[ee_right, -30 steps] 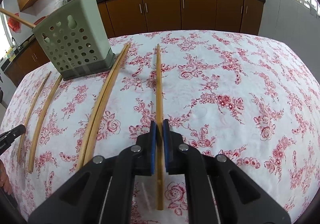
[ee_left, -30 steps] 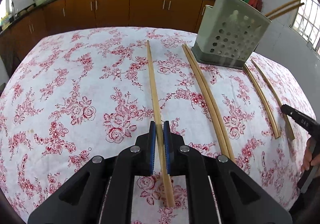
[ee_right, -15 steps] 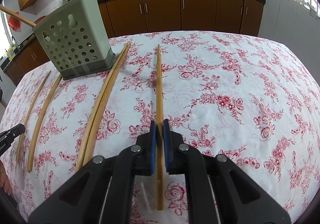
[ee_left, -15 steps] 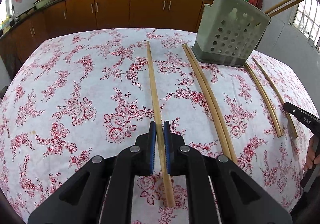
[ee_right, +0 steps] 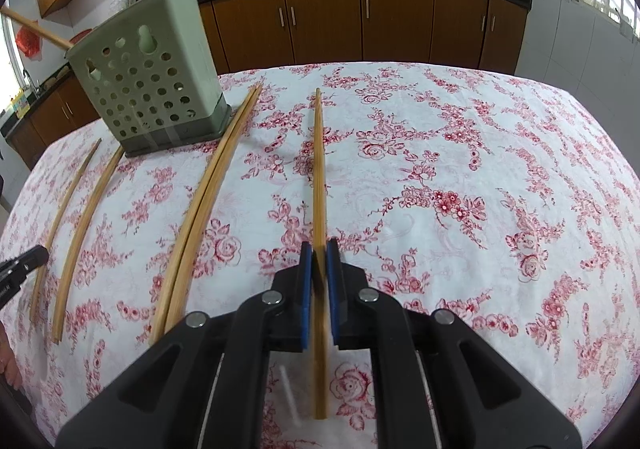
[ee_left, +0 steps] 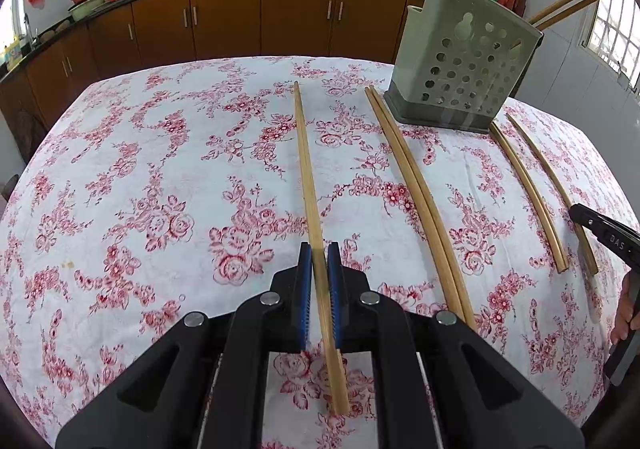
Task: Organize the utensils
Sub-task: 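Lift the right tool's chopstick upright while the left tool lifts its chopstick, then carry both held chopsticks upright over the green holder with both tools, then open the right tool to drop its chopstick in while the left tool releases its own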
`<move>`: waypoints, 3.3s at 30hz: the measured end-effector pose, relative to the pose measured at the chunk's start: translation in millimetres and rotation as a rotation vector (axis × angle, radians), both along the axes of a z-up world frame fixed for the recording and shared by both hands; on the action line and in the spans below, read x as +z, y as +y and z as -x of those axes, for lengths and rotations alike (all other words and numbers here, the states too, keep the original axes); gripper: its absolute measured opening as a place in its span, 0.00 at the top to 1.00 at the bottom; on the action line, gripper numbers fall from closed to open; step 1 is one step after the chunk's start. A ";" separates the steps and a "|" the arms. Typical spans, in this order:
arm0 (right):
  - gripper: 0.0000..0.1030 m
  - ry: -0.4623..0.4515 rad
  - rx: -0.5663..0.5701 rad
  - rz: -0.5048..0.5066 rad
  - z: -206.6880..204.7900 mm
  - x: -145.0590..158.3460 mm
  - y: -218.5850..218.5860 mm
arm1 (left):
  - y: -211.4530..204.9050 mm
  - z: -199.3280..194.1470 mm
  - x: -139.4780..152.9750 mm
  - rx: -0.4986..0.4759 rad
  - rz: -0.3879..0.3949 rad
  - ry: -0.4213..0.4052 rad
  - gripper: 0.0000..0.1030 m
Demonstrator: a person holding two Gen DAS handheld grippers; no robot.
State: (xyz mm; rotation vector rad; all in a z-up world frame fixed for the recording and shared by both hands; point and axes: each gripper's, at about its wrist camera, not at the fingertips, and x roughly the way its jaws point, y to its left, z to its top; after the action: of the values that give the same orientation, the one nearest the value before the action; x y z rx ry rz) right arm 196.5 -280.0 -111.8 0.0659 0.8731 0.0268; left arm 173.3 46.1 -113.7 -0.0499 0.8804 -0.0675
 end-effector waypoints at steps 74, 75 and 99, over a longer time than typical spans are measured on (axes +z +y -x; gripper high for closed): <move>0.92 -0.616 0.160 -0.217 26.6 283.0 23.6 | -46.0 5.9 278.1 -0.031 0.146 -0.656 0.93; 0.92 -0.614 0.163 -0.214 21.5 281.3 25.9 | -46.5 0.0 275.7 -0.023 0.142 -0.654 0.93; 0.92 -0.455 0.158 -0.193 -57.3 222.6 50.3 | -52.2 -54.1 224.0 -0.001 0.175 -0.554 0.93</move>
State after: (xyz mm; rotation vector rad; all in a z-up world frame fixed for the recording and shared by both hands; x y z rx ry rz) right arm 253.8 -229.8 110.7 0.1648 0.4168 0.2647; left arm 227.4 -6.1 110.3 -0.1848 0.3191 -0.1510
